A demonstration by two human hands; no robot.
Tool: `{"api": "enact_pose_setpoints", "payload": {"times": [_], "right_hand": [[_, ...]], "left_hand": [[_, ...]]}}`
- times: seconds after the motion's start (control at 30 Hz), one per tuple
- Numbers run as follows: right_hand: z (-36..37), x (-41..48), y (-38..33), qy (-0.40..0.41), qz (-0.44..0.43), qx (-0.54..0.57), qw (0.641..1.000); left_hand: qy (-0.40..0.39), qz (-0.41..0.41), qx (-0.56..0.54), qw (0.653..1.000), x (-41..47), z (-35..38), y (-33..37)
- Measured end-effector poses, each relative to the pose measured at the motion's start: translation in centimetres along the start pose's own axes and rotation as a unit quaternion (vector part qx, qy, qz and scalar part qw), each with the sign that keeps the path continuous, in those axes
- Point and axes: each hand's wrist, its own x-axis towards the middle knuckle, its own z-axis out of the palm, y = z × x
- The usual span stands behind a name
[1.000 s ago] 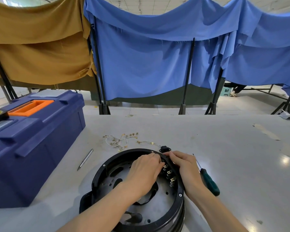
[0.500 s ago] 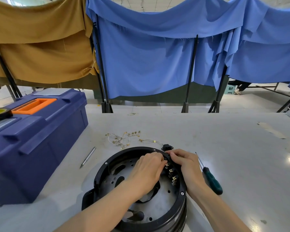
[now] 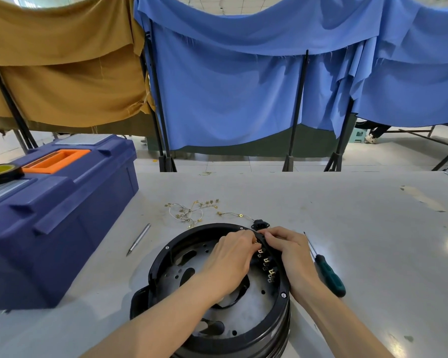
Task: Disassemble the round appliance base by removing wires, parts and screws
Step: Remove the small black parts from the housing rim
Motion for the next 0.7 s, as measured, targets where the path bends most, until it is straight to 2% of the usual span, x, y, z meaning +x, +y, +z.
{"api": "enact_pose_setpoints", "payload": {"times": [0.33, 0.7], "right_hand": [[-0.15, -0.29, -0.27, -0.016, -0.005, 0.006, 1.0], [0.0, 0.05, -0.02, 0.007, 0.0, 0.003, 1.0]], "left_hand": [[0.001, -0.045, 0.033, 0.998, -0.42, 0.09, 0.17], [-0.017, 0.008, 0.014, 1.0, -0.44, 0.06, -0.02]]}}
